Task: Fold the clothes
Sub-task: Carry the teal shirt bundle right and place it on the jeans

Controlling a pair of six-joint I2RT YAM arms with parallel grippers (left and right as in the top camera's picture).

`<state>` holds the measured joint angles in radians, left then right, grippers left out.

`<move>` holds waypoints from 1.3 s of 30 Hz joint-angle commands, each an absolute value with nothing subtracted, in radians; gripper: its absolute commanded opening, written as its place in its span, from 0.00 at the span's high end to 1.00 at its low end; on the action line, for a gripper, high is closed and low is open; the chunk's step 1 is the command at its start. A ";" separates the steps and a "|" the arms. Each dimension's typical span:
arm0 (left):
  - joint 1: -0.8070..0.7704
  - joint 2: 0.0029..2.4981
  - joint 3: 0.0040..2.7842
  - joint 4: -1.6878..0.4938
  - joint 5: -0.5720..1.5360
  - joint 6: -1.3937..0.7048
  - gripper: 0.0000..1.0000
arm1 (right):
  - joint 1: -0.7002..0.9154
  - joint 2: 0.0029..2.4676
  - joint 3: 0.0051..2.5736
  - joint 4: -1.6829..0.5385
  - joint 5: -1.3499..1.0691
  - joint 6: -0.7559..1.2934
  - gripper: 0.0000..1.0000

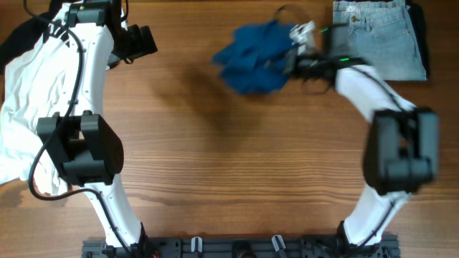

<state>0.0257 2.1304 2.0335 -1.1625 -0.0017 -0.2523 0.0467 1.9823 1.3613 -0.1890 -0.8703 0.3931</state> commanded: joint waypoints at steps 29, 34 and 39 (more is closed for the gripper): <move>0.030 2.143 2.029 -1.100 0.011 -0.278 0.00 | -0.492 2.194 1.671 0.646 -0.846 0.627 0.96; 0.030 2.143 2.029 -1.093 0.010 -0.278 0.00 | -0.477 2.201 1.780 0.634 -0.762 0.600 0.96; 0.030 2.143 2.029 -1.075 0.010 -0.278 0.00 | -0.445 2.291 1.781 0.566 -0.744 0.518 0.96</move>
<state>0.0257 2.1304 2.0335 -1.0874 -0.0010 -0.2687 -0.4702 2.2185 1.7561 0.5934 -0.7658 0.5991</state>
